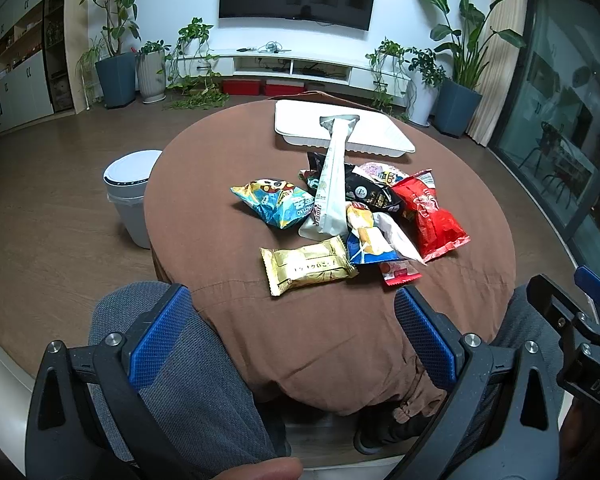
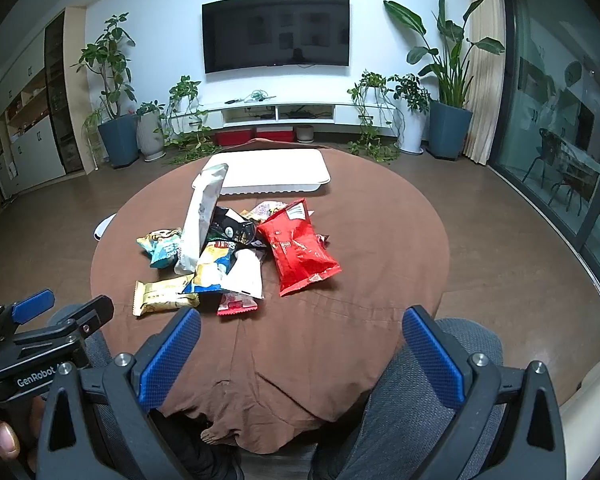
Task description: Organize snacks
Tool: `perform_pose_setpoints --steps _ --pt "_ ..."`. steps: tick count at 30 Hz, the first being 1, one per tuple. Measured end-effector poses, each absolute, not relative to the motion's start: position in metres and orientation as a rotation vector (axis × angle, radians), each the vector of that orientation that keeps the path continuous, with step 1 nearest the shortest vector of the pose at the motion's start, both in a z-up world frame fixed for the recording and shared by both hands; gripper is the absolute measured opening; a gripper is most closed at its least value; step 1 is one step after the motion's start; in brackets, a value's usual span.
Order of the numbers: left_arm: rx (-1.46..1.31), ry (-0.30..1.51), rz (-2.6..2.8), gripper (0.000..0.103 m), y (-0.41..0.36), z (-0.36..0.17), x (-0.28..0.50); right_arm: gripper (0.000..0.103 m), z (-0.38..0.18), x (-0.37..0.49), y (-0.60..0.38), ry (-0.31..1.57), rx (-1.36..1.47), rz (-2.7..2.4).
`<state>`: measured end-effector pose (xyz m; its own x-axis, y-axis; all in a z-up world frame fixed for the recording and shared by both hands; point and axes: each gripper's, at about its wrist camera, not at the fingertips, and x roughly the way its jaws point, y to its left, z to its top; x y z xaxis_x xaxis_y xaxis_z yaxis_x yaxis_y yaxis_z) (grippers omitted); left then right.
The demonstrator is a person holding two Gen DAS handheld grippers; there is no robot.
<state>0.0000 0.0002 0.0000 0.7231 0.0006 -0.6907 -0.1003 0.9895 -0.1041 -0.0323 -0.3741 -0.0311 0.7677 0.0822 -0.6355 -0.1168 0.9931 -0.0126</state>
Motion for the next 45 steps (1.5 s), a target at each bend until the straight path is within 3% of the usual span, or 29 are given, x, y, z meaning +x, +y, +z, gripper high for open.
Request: perform_pose_setpoints --steps 18,29,38,42,45 --pt "-0.076 0.728 -0.08 0.103 0.003 -0.011 0.037 0.103 -0.044 0.015 -0.404 0.718 -0.016 0.111" --pt "-0.11 0.963 -0.048 0.103 0.015 -0.045 0.084 0.103 -0.056 0.068 -0.425 0.762 0.113 0.172" --pt "-0.092 0.859 -0.151 0.103 0.032 -0.01 0.114 0.103 -0.073 0.1 -0.419 0.819 0.096 0.213" --pt "0.034 0.875 -0.242 0.099 0.01 -0.001 0.148 0.097 -0.081 0.103 -0.415 0.841 0.083 0.228" --pt "0.087 0.928 -0.277 0.083 0.0 -0.003 0.174 0.094 -0.084 0.105 -0.415 0.853 0.074 0.23"
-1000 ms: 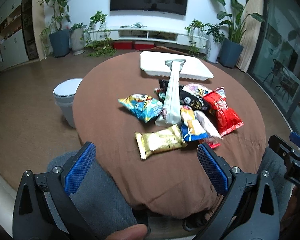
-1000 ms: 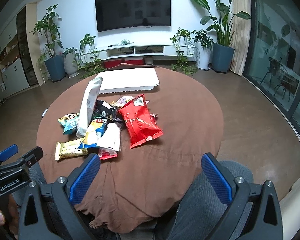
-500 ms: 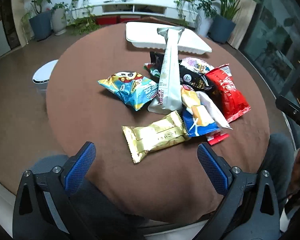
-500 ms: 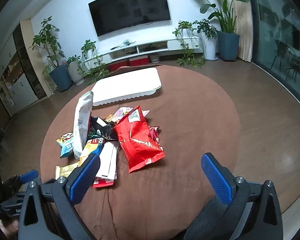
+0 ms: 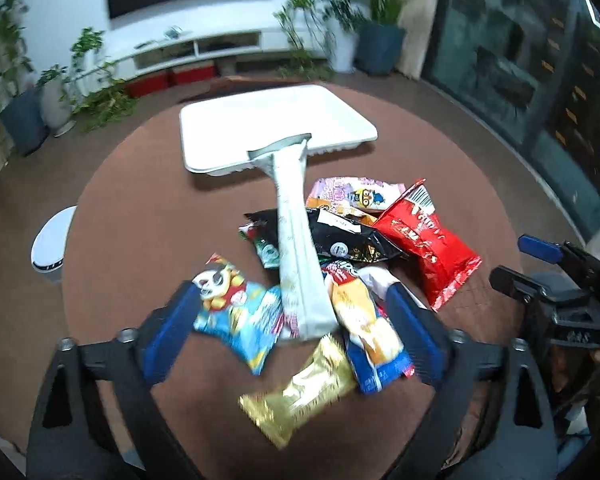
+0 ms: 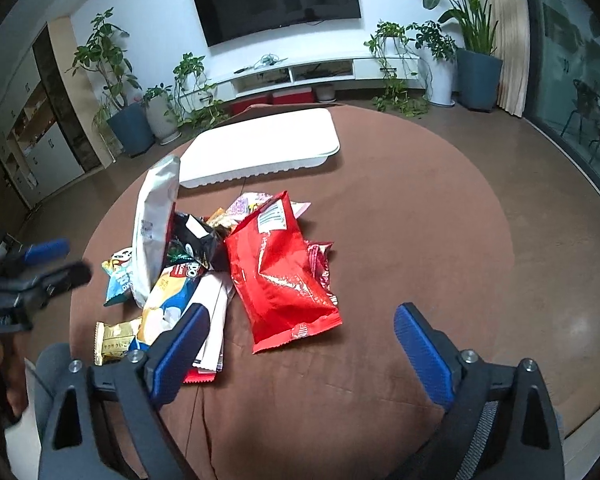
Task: Organize snacks
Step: 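Reach the left tool to the long white wrapper and grasp it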
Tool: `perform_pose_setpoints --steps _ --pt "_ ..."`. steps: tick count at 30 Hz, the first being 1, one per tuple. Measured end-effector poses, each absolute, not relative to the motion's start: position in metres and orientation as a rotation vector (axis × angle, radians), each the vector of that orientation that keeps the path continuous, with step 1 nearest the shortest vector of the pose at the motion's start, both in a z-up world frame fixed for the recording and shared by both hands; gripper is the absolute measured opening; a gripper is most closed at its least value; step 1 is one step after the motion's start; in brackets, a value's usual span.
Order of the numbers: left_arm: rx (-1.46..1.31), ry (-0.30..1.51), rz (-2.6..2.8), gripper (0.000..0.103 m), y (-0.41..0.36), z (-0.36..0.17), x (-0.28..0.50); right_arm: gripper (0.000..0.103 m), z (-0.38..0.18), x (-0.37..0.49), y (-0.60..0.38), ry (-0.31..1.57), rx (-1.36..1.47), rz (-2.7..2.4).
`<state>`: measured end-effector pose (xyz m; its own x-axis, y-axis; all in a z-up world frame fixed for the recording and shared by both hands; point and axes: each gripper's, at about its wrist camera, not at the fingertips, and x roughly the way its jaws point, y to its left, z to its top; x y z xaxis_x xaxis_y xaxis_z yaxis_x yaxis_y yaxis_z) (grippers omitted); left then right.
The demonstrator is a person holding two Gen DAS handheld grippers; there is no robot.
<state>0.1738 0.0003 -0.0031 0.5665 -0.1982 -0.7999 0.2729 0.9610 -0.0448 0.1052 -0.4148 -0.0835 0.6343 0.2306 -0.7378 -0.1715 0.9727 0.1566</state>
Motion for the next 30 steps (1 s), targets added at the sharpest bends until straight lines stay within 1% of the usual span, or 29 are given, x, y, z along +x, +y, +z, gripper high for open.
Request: perform_pose_setpoints --steps 1,4,7,8,9,11,12,14,18,19,20,22,26,30 --pt "0.094 0.944 -0.287 0.079 -0.004 -0.005 0.182 0.093 -0.084 0.106 -0.415 0.857 0.069 0.233" --pt "0.107 1.013 -0.306 0.072 -0.009 -0.016 0.202 0.093 -0.086 0.108 -0.416 0.866 0.047 0.23" --pt "0.115 1.071 -0.32 0.071 -0.012 -0.03 0.219 0.092 -0.088 0.11 -0.418 0.874 0.049 0.231" --pt "0.11 1.09 -0.318 0.066 -0.012 -0.034 0.224 0.092 -0.09 0.111 -0.418 0.883 0.053 0.233" --pt "0.096 1.108 -0.326 0.063 -0.012 -0.038 0.229 0.092 -0.091 0.112 -0.419 0.889 0.058 0.236" --pt "0.081 1.131 -0.338 0.051 -0.013 -0.046 0.236 0.091 -0.093 0.113 -0.418 0.897 0.056 0.243" --pt "0.078 1.139 -0.337 0.048 -0.014 -0.048 0.24 0.089 -0.094 0.114 -0.417 0.9 0.053 0.247" --pt "0.075 1.155 -0.347 0.039 -0.013 -0.048 0.244 0.088 -0.095 0.115 -0.416 0.907 0.054 0.255" --pt "0.107 1.167 -0.339 0.038 -0.021 -0.055 0.25 0.088 -0.096 0.117 -0.415 0.908 0.055 0.259" --pt "0.106 1.168 -0.337 0.032 -0.021 -0.055 0.252 0.088 -0.097 0.118 -0.415 0.909 0.056 0.26" --pt "0.093 1.174 -0.343 0.029 -0.018 -0.056 0.255 0.087 -0.097 0.119 -0.415 0.909 0.057 0.261" --pt "0.08 1.181 -0.35 0.026 -0.017 -0.057 0.256 0.086 -0.097 0.121 -0.415 0.91 0.056 0.266" --pt "0.064 1.181 -0.368 0.025 -0.017 -0.058 0.257 0.085 -0.098 0.124 -0.415 0.918 0.056 0.269" --pt "0.049 1.17 -0.385 0.024 -0.016 -0.056 0.258 0.081 -0.1 0.126 -0.413 0.936 0.052 0.287"
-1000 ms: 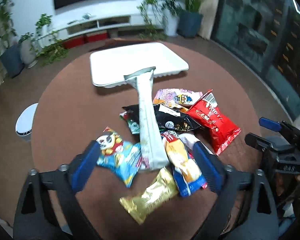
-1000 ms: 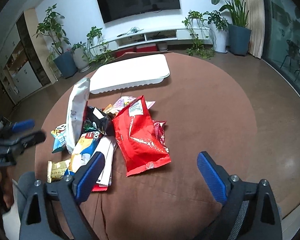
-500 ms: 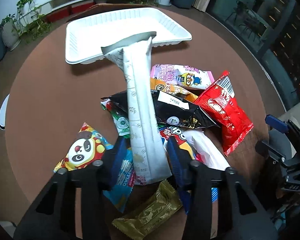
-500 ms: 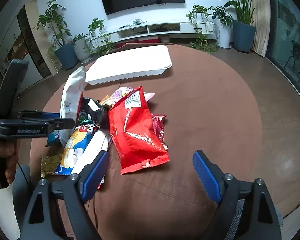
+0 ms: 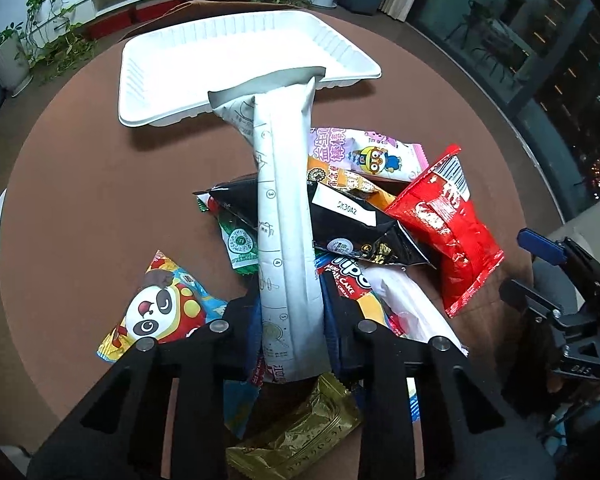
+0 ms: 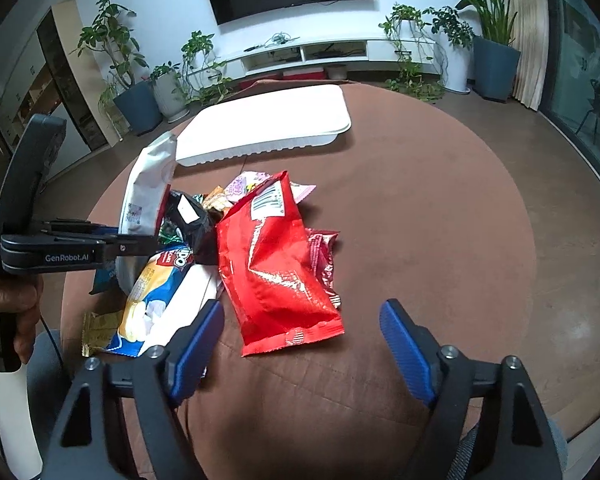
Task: Organize snacks
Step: 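Reach the left tool to the long white wrapper and grasp it, then grasp the red chip bag with the right tool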
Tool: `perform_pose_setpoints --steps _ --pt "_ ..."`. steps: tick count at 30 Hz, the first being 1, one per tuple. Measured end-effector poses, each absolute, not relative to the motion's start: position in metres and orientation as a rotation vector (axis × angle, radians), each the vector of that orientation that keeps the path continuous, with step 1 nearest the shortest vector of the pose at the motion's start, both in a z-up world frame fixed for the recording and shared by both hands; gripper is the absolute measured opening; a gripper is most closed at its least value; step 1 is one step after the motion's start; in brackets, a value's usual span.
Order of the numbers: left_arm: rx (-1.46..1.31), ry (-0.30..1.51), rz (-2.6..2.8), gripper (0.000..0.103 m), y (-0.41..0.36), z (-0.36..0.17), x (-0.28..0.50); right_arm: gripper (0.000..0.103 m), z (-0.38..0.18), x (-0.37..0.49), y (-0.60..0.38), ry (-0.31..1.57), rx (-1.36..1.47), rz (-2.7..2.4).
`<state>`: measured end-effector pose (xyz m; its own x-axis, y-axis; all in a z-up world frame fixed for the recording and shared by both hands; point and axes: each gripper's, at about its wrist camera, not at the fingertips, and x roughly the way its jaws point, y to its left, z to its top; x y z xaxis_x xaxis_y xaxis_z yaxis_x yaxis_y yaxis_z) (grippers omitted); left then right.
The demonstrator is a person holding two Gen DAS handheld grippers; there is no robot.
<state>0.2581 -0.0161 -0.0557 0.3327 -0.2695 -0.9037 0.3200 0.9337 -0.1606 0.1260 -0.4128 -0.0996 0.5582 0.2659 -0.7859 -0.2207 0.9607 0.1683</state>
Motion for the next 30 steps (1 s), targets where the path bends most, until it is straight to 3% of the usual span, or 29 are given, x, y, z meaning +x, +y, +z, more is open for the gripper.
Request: perform_pose_setpoints --steps 18,21,30 --pt "0.11 1.156 -0.42 0.023 -0.017 -0.055 0.249 0.08 -0.11 0.167 -0.395 1.028 0.005 0.398" --pt "0.121 1.151 -0.419 0.023 -0.017 -0.055 0.247 0.069 -0.114 0.172 -0.389 1.048 -0.008 0.418" --pt "0.122 1.135 -0.409 0.023 -0.018 -0.055 0.245 0.053 -0.119 0.176 -0.381 1.063 -0.023 0.444"
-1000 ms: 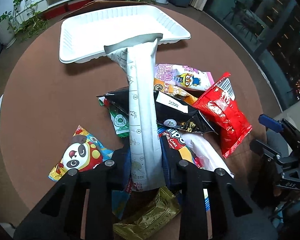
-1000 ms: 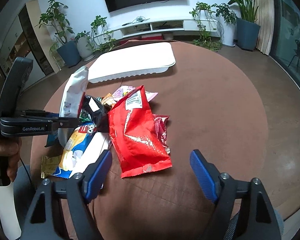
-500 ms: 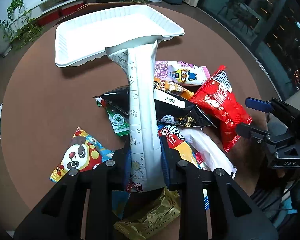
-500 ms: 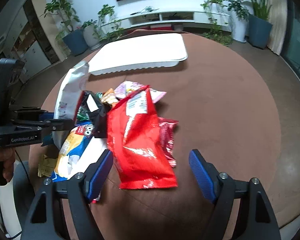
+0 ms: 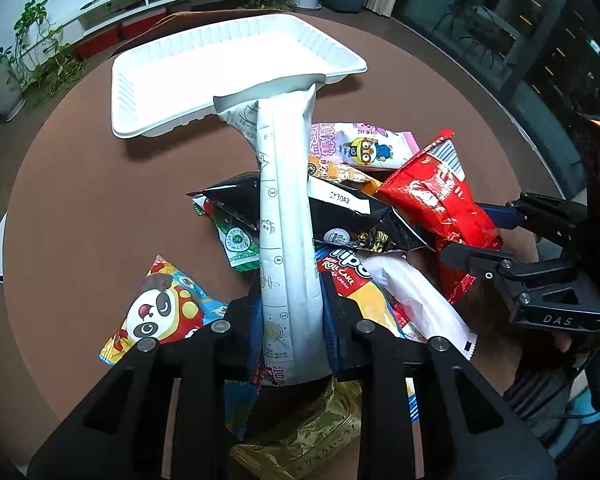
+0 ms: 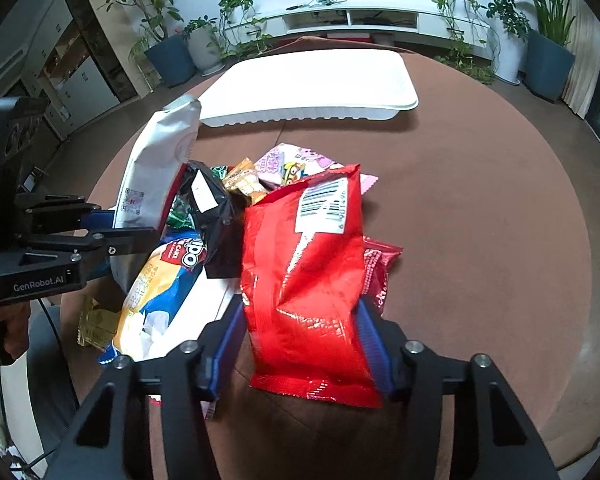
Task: Organize snacks
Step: 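Grasp the red chip bag with the right tool, then carry the white wrapper into the tray with the left tool while the right tool carries the red bag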
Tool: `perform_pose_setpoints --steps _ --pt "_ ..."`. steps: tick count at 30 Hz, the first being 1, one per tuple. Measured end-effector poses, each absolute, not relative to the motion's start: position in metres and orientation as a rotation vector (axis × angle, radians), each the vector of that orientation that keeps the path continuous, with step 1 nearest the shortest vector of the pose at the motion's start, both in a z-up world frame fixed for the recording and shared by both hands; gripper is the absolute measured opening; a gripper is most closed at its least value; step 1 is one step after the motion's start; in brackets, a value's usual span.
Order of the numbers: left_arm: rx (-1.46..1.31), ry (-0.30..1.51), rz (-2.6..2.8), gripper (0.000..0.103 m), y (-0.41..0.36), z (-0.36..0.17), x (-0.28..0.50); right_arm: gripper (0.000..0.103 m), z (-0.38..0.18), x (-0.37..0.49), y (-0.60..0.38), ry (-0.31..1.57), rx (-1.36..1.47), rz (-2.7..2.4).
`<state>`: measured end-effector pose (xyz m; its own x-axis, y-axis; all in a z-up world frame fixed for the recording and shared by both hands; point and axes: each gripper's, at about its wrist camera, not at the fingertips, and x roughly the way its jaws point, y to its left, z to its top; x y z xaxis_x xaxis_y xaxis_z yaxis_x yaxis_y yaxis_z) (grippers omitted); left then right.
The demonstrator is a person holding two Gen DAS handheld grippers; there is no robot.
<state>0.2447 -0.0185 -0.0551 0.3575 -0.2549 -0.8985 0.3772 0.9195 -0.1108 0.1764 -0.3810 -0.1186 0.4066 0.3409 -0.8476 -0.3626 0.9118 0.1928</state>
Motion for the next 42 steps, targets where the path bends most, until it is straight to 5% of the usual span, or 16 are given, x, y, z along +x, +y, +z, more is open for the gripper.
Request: perform_pose_setpoints --steps 5,14,42 --pt "0.104 1.124 -0.398 0.023 -0.015 -0.054 0.242 0.038 -0.115 0.174 -0.383 1.056 0.003 0.463" --pt "0.062 1.107 -0.387 0.023 -0.004 -0.048 0.235 0.031 -0.098 0.161 -0.389 1.006 0.059 0.487" --pt "-0.025 0.995 -0.354 0.021 0.033 0.004 0.234 0.03 -0.075 0.174 -0.416 0.942 0.14 0.471"
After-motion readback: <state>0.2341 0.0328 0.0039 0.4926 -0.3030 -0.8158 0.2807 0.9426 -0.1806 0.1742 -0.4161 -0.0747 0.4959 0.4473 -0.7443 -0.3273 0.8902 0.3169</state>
